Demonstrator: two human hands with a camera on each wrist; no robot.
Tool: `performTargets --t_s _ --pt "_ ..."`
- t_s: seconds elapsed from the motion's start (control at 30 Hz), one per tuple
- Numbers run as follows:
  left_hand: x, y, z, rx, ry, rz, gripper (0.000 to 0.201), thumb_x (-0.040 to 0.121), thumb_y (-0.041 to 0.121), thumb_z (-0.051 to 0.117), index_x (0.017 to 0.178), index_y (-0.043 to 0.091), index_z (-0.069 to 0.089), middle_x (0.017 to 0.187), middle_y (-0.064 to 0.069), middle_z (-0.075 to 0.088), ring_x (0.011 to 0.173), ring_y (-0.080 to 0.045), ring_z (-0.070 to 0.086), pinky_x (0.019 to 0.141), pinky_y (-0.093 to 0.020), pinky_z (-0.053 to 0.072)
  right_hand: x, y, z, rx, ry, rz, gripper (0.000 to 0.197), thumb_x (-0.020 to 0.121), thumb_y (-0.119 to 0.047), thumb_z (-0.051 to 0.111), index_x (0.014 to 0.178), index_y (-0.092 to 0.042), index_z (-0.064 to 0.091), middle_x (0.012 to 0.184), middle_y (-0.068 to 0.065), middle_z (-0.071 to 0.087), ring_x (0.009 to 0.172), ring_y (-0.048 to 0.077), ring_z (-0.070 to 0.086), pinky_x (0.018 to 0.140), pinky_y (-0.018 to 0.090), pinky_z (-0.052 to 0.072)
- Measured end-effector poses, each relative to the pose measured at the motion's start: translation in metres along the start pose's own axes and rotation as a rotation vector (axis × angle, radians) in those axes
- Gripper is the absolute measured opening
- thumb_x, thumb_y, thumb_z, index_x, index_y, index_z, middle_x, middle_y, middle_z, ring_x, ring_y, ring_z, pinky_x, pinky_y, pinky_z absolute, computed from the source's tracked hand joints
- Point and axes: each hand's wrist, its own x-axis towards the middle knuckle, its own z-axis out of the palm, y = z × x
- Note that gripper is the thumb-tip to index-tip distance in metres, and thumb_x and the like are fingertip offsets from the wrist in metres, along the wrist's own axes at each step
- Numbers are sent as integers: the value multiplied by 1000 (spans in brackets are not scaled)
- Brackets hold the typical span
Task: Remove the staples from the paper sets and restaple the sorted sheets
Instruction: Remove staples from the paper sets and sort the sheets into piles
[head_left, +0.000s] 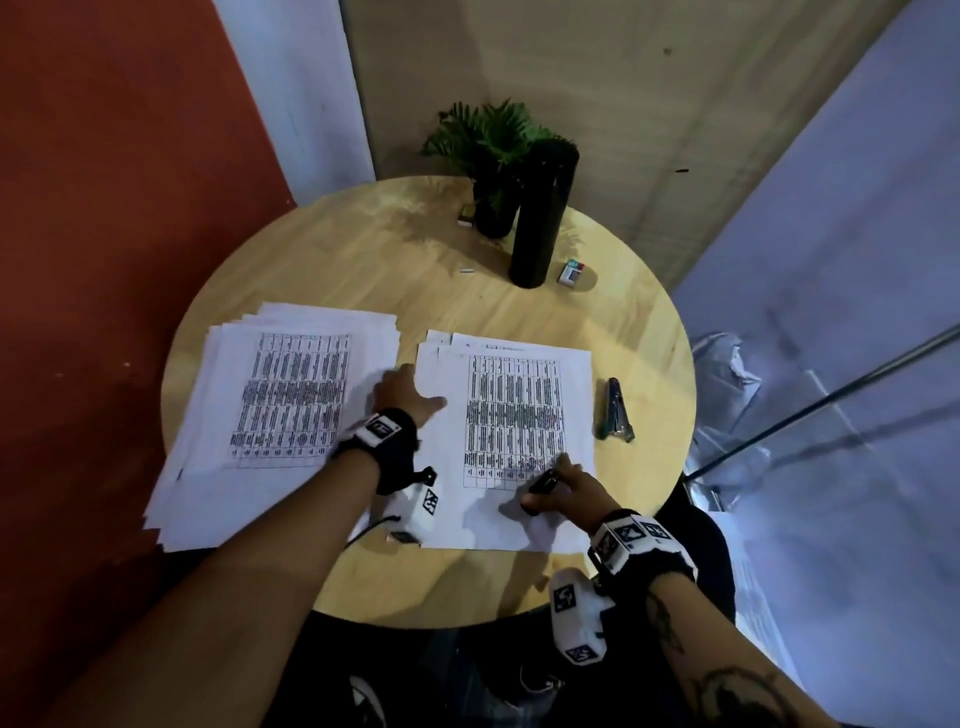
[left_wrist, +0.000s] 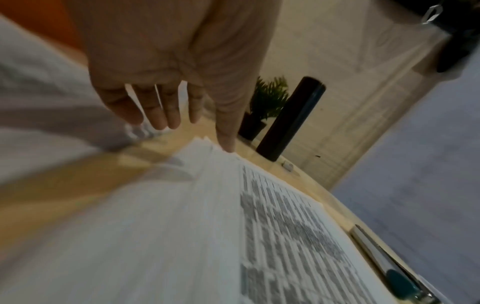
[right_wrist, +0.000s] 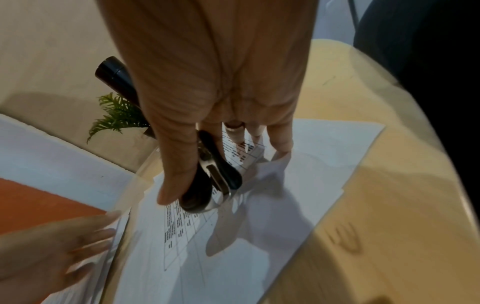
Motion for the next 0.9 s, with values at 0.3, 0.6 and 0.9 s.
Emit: performTargets --t_s 0.3,0.6,0.9 --pt "15 21 33 -187 -149 -192 58 80 37 72 118 -3 57 122 -20 61 102 -34 62 85 -36 49 0 6 -1 84 -19 7 43 77 -22 76 113 -4 60 113 15 57 101 18 50 89 28 41" --pt "26 14 23 -411 -181 -186 34 81 5 71 112 -7 63 113 -17 64 102 -32 62 85 -37 48 -4 6 -6 165 -32 38 62 79 -17 73 128 10 46 134 26 46 125 32 44 99 32 36" --pt "8 9 2 -454 -11 100 26 71 -1 78 95 -3 71 88 -12 68 93 -27 66 91 -43 52 1 -4 -15 300 75 -39 46 59 -34 85 93 -13 62 112 4 56 112 16 49 93 30 39"
